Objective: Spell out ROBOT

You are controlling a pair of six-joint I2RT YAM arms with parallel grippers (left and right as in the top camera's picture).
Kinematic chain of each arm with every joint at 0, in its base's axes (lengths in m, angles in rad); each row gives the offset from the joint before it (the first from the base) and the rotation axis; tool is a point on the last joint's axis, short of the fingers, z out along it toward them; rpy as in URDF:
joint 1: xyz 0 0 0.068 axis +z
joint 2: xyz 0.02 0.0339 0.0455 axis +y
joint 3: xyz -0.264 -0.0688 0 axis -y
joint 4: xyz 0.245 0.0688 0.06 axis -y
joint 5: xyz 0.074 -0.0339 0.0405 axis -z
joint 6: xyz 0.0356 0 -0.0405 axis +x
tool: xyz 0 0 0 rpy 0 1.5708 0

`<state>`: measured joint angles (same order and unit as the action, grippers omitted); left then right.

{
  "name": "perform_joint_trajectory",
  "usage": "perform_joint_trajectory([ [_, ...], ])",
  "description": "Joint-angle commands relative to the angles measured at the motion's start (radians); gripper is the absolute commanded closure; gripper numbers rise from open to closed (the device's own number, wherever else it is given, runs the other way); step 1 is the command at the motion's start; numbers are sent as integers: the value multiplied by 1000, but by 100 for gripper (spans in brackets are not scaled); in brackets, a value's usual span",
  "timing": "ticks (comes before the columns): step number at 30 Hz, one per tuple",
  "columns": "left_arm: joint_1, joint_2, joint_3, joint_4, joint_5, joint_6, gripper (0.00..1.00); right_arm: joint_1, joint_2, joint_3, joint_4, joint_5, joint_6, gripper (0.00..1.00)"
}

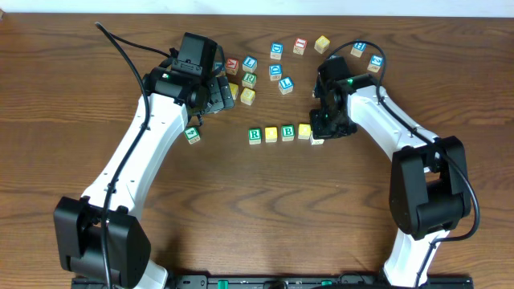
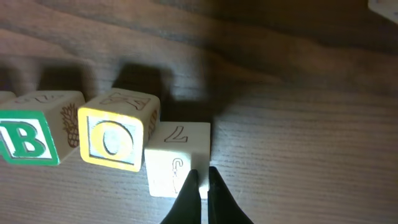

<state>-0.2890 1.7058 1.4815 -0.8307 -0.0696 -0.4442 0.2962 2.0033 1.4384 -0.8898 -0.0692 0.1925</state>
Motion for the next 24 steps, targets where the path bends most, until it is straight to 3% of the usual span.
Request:
perform_joint_trajectory([
  [1,5,-21,13,-2,-6,6,2,-3,-5,-35,24,-5,-11,99],
  [24,5,-21,13,-2,-6,6,2,-100,-5,-47,12,5,-11,99],
])
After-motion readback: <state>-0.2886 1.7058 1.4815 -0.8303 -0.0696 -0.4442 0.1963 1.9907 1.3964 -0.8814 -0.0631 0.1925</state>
